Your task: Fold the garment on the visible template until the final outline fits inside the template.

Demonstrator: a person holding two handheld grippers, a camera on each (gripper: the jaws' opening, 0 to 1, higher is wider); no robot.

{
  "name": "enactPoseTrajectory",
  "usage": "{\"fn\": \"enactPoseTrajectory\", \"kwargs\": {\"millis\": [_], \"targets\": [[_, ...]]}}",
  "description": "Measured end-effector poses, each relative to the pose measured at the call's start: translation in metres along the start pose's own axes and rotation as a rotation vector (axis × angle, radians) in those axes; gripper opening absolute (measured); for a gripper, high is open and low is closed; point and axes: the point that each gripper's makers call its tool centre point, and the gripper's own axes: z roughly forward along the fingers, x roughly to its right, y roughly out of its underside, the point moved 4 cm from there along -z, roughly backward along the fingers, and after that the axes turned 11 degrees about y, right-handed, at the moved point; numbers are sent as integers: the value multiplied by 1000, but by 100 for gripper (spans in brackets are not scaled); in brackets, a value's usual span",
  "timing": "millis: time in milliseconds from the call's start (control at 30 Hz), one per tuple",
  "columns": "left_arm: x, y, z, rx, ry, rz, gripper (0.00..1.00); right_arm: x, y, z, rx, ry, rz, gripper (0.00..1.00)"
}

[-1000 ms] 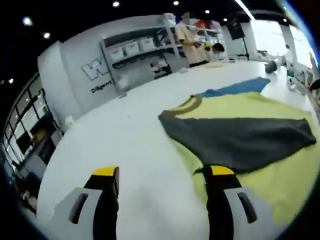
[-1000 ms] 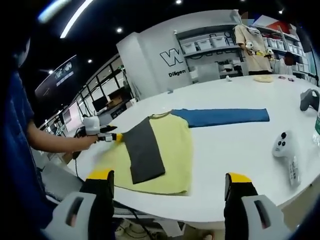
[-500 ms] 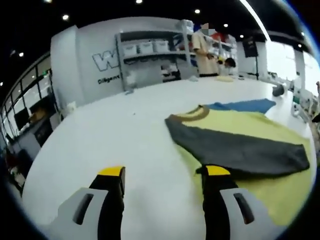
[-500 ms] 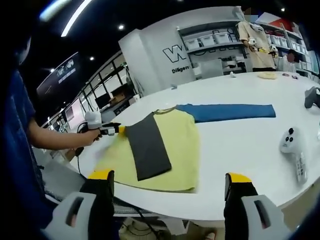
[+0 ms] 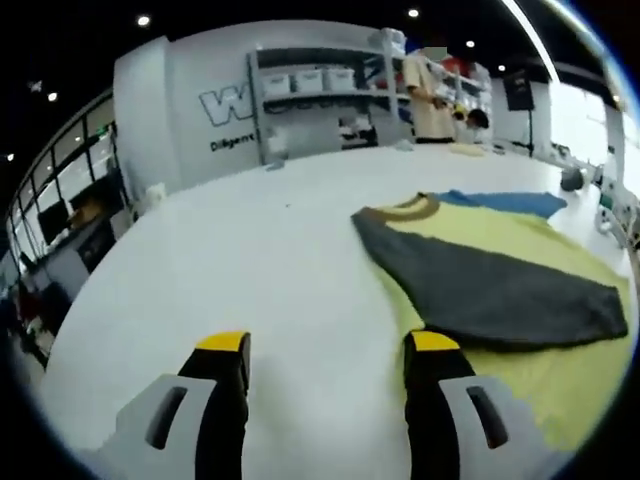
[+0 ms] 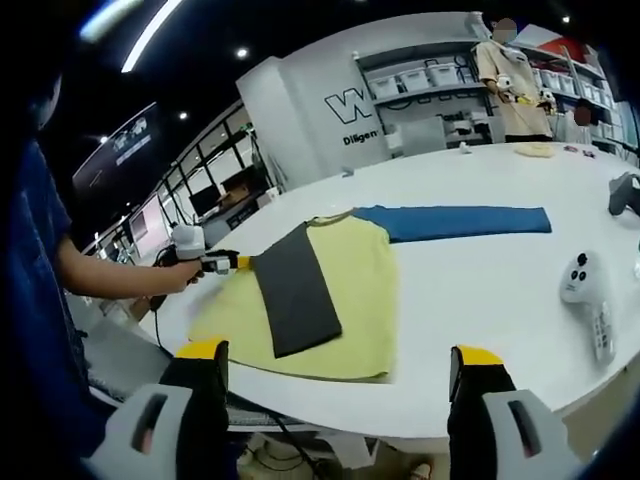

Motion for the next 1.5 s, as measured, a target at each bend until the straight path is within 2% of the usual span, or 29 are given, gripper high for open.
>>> {"fn": "enactPoseTrajectory", "kwargs": {"millis": [467,800,1200,1333,1500], "targets": [[-4,10,-2,7,-8,-34,59,-1,-2,0,8,0,-11,91],[-5,19,-21,3,-20,-36,59,-6,0,0,11,-9,-4,92],[-7,18,-21,-8,-30,-23,59,-7,0,1,20,-15,1,91],[1,14,-30,5,-13,6,59,-5,0,1,25,-13,8,91],[2,2,-21,62,-10,-5,59,-6,0,1,22,-15,6,91]]}}
